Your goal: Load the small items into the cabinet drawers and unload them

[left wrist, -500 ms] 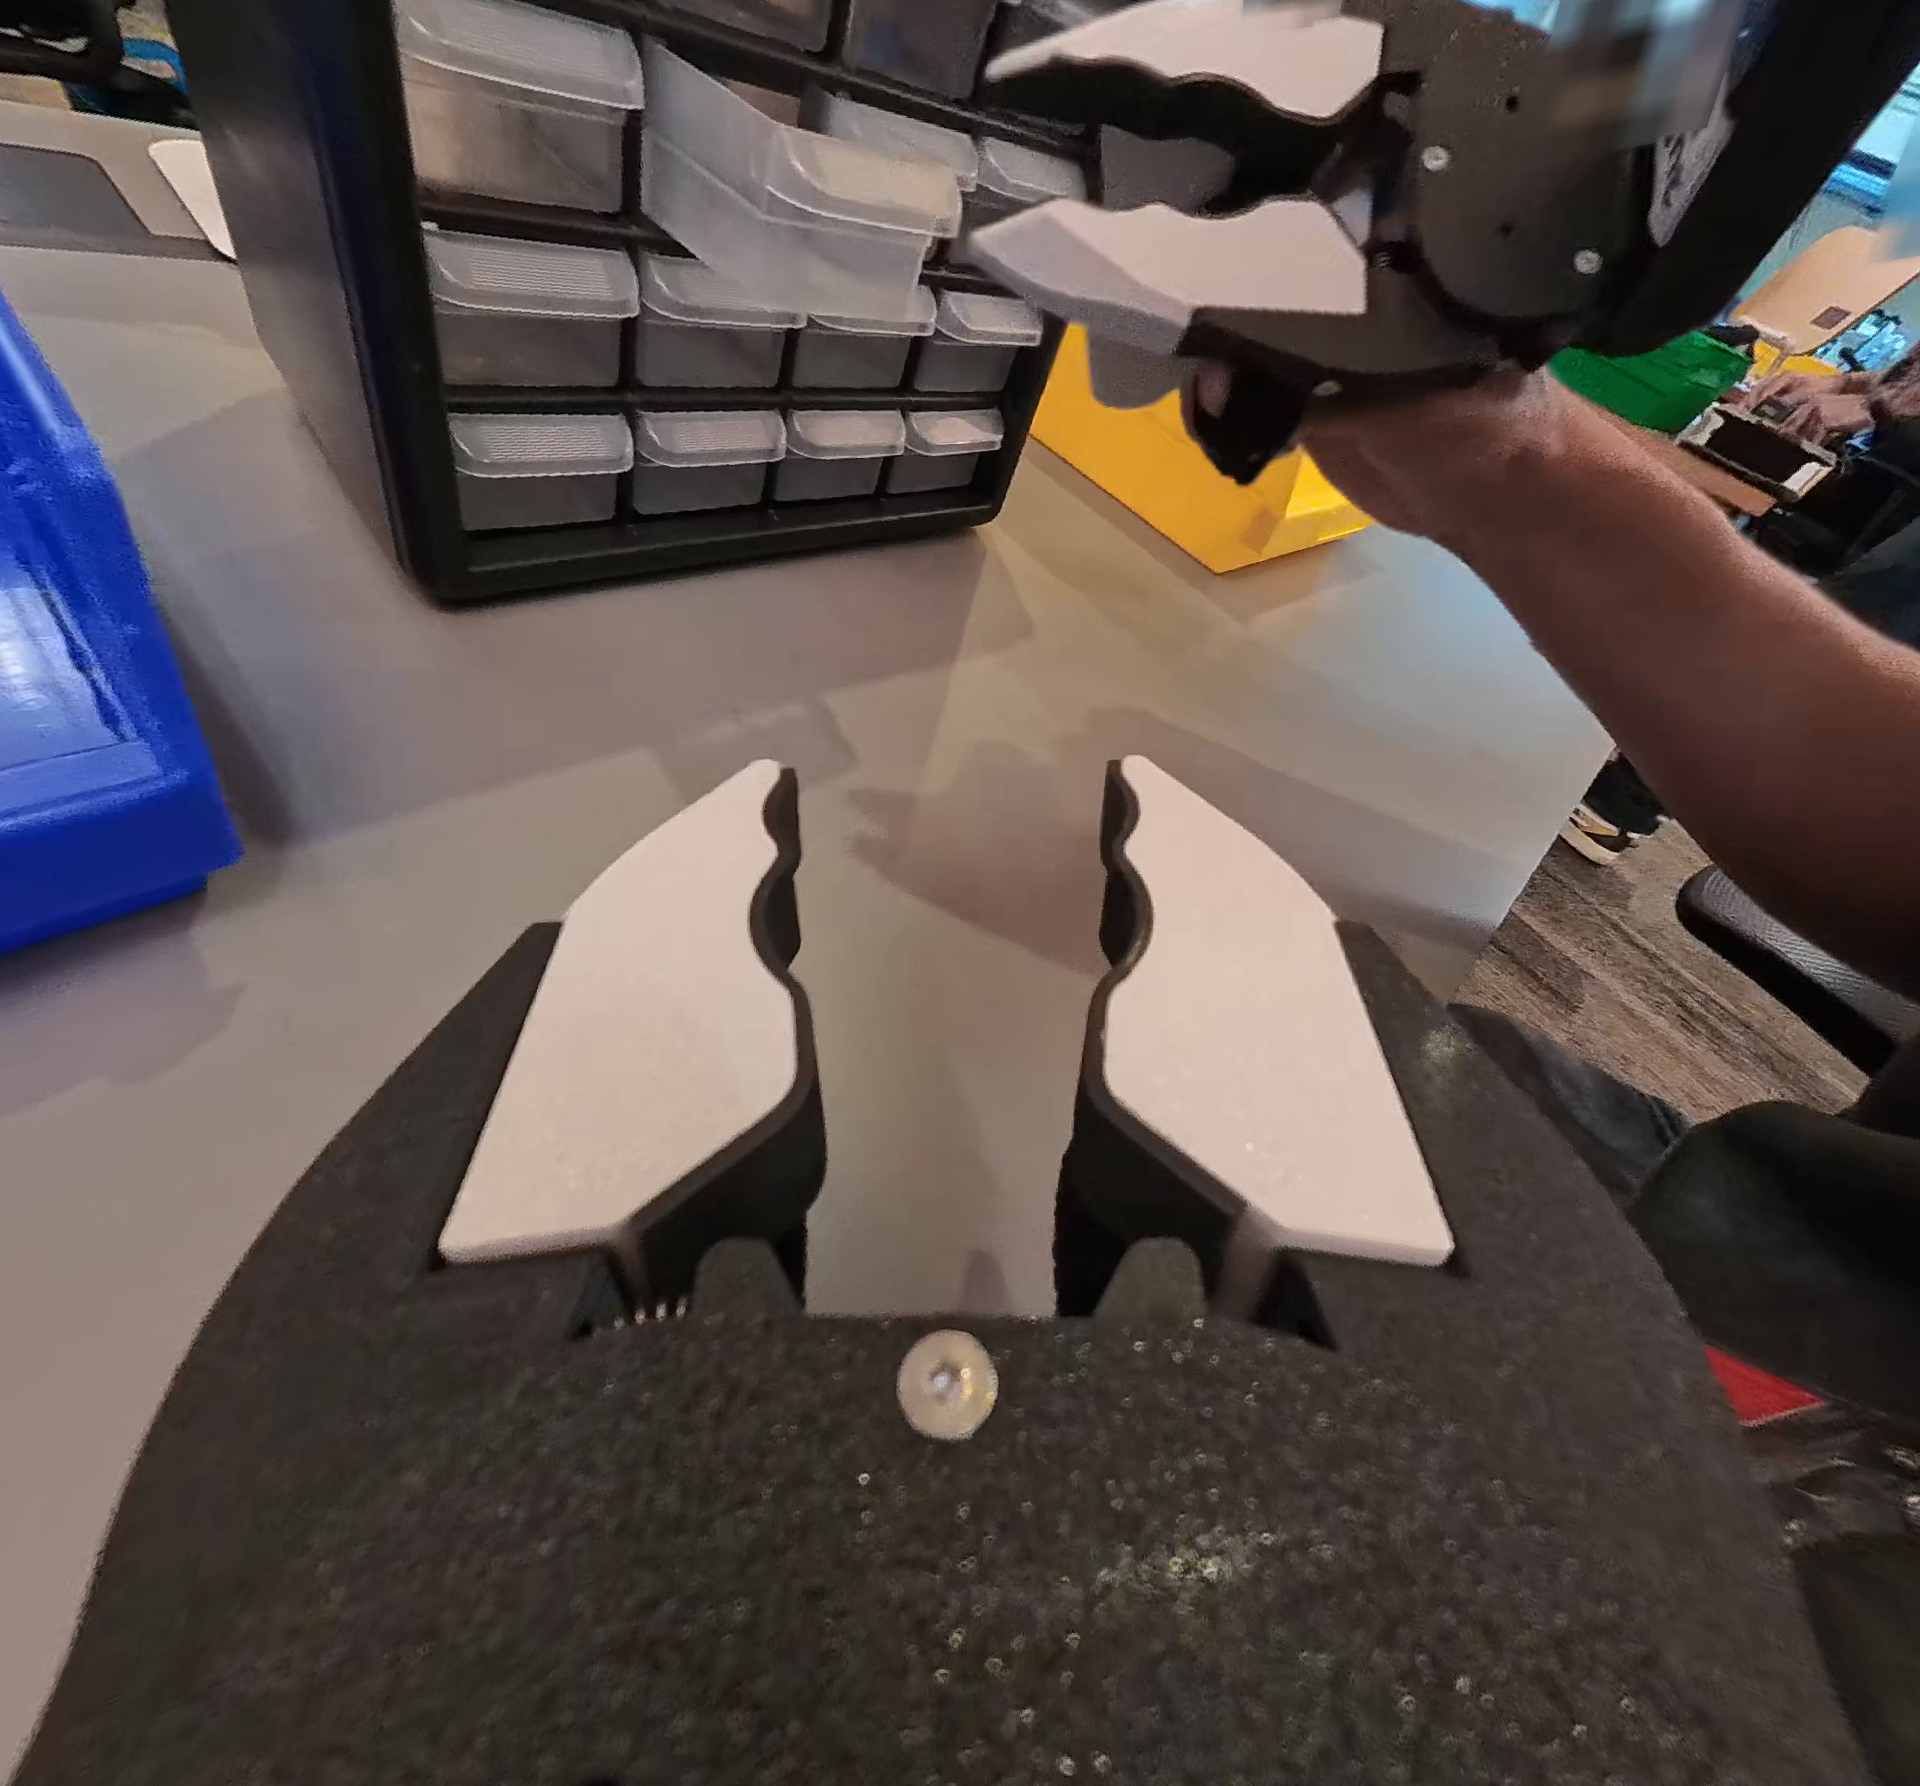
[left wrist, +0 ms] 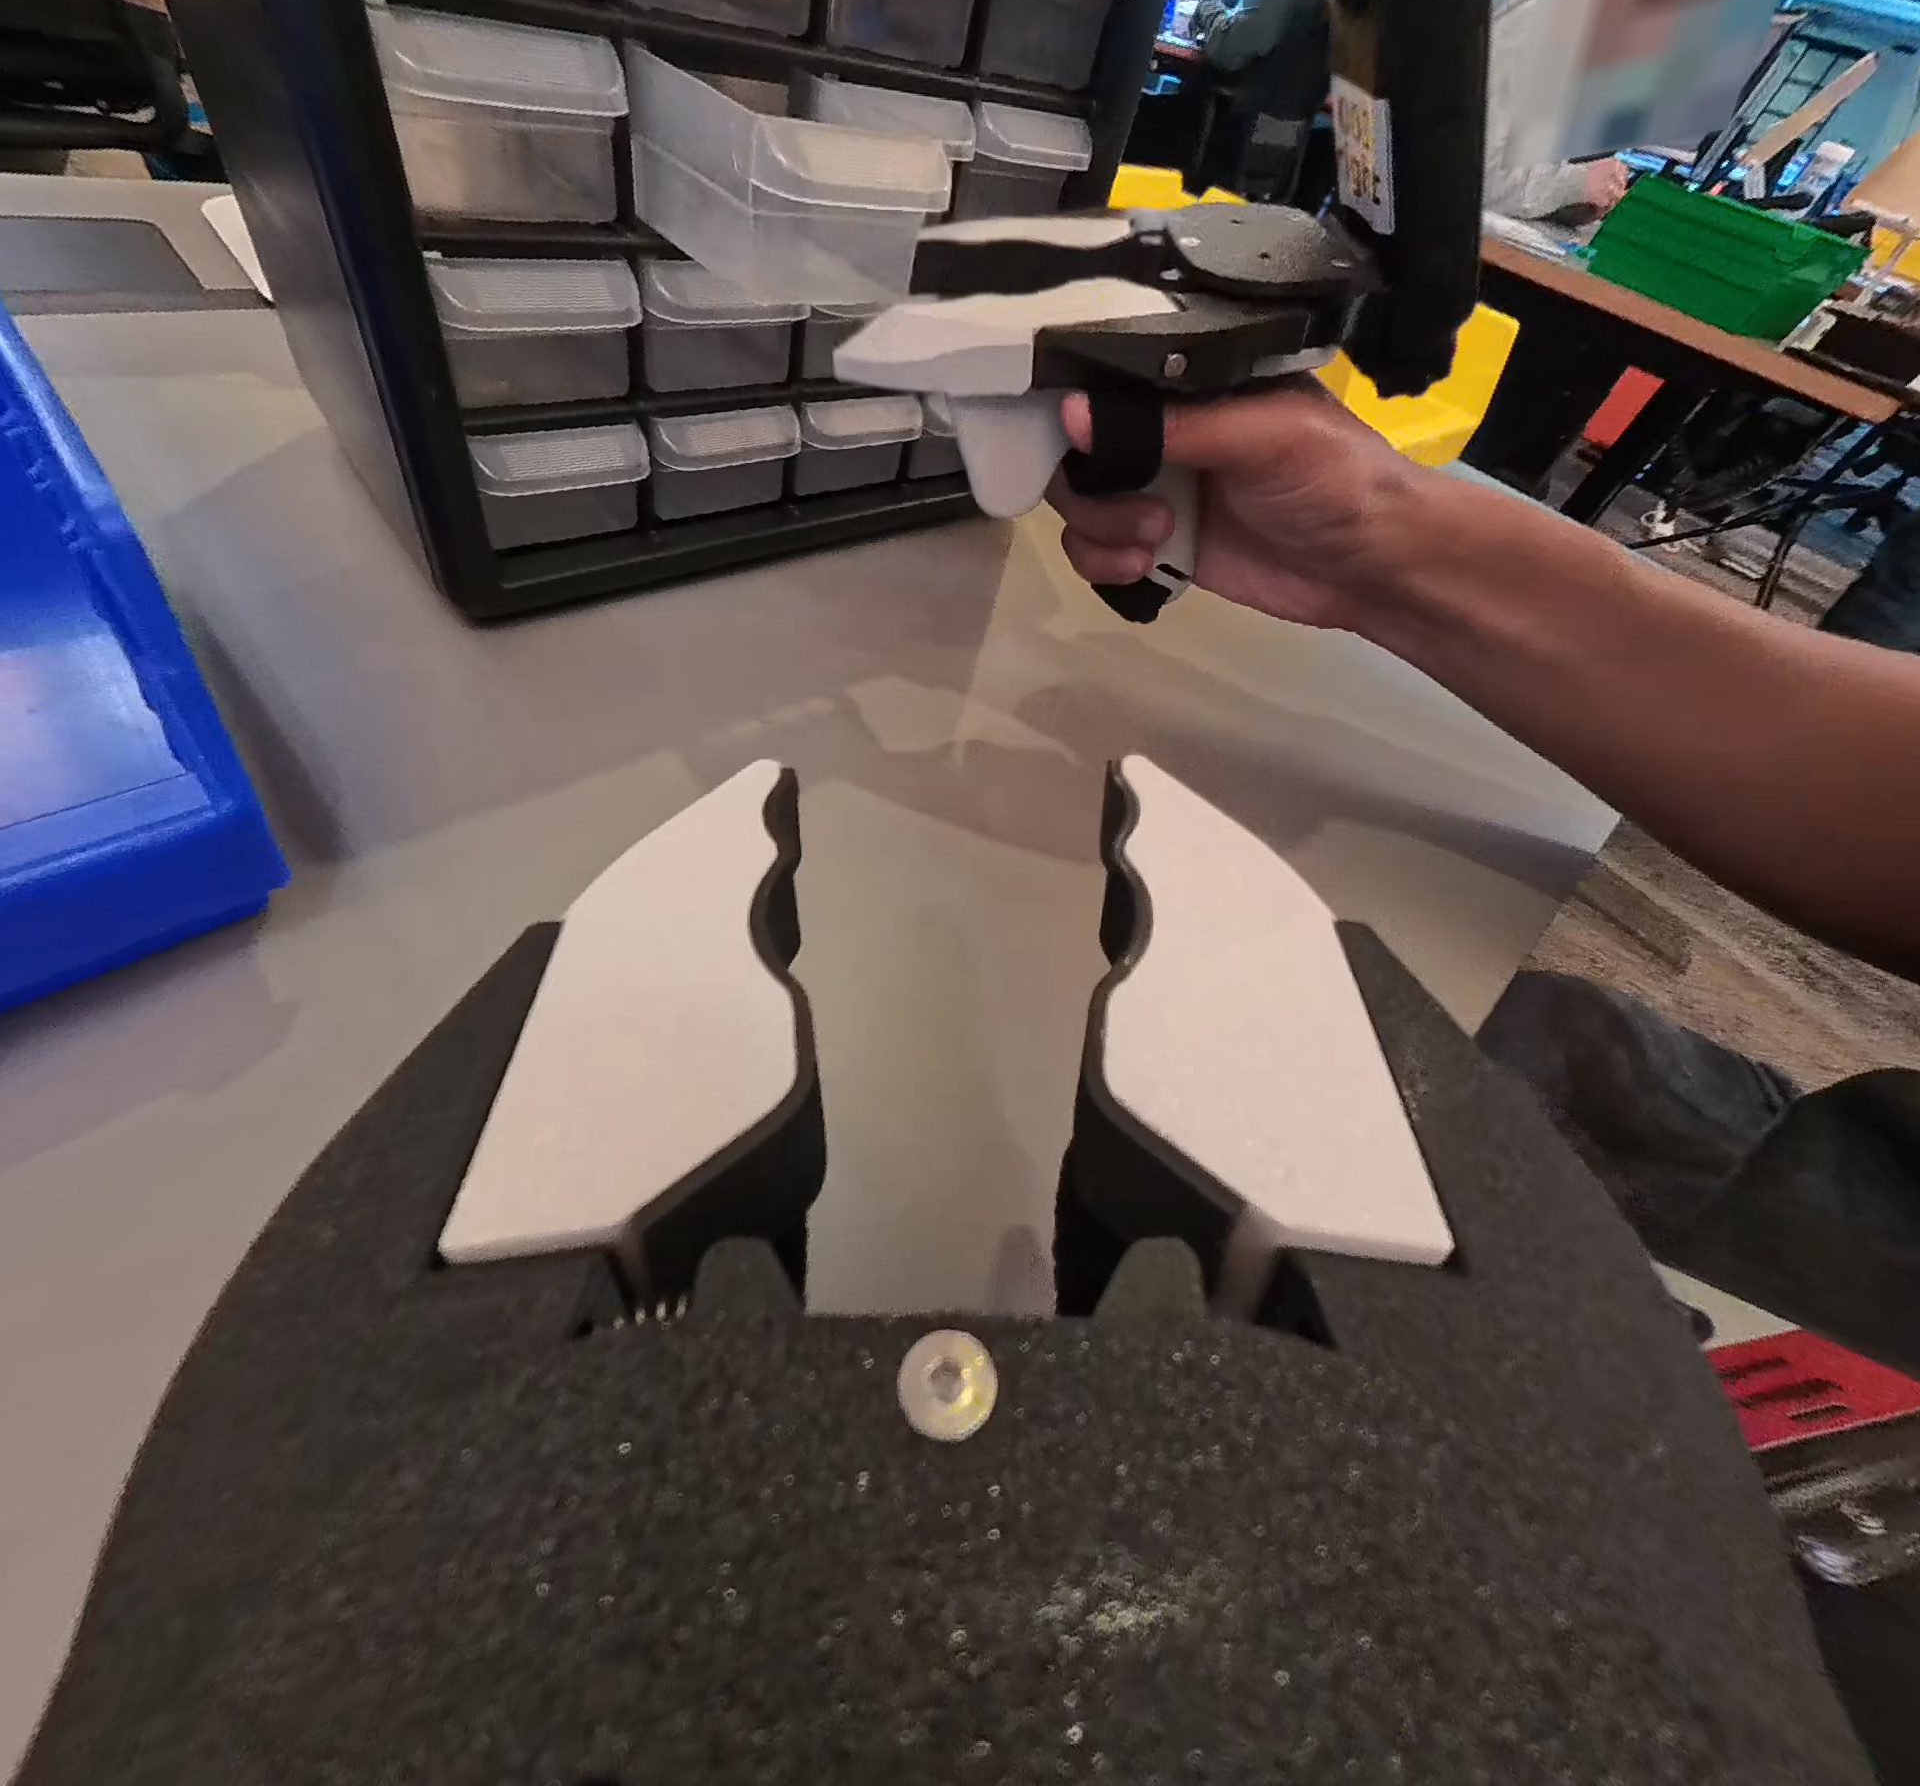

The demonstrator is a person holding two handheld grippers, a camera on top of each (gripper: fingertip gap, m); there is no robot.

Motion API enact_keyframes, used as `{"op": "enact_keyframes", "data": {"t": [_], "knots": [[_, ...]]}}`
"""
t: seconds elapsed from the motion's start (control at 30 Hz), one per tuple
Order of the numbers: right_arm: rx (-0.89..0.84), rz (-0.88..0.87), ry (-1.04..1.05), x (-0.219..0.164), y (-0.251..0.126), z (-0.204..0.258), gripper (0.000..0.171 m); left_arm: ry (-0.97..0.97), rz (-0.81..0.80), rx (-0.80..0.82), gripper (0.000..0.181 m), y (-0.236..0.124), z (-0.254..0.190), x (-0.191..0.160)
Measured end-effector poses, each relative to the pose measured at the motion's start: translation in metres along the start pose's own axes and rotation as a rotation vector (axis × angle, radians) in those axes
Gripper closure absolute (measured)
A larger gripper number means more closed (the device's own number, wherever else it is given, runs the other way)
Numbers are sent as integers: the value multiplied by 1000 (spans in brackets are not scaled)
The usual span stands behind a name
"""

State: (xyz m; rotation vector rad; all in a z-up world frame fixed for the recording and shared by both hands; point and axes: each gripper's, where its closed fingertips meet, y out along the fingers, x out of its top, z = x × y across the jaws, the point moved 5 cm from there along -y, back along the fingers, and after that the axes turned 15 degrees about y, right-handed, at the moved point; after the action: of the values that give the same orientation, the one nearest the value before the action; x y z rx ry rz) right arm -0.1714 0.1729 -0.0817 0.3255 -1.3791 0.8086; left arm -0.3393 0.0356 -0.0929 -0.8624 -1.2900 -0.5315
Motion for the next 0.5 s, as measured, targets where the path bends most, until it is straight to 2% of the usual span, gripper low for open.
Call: {"op": "enact_keyframes", "data": {"t": [0.1, 0.23, 0.5], "knots": [[12, 79, 20, -8, 8, -1, 112, -8, -4, 1, 126, 0, 1, 0], [52, 39, 46, 4, 11, 0, 122, -34, -10, -15, 126, 2, 2, 0], [63, 37, 37, 5, 11, -3, 123, -23, -4, -3, 126, 2, 3, 0]]}}
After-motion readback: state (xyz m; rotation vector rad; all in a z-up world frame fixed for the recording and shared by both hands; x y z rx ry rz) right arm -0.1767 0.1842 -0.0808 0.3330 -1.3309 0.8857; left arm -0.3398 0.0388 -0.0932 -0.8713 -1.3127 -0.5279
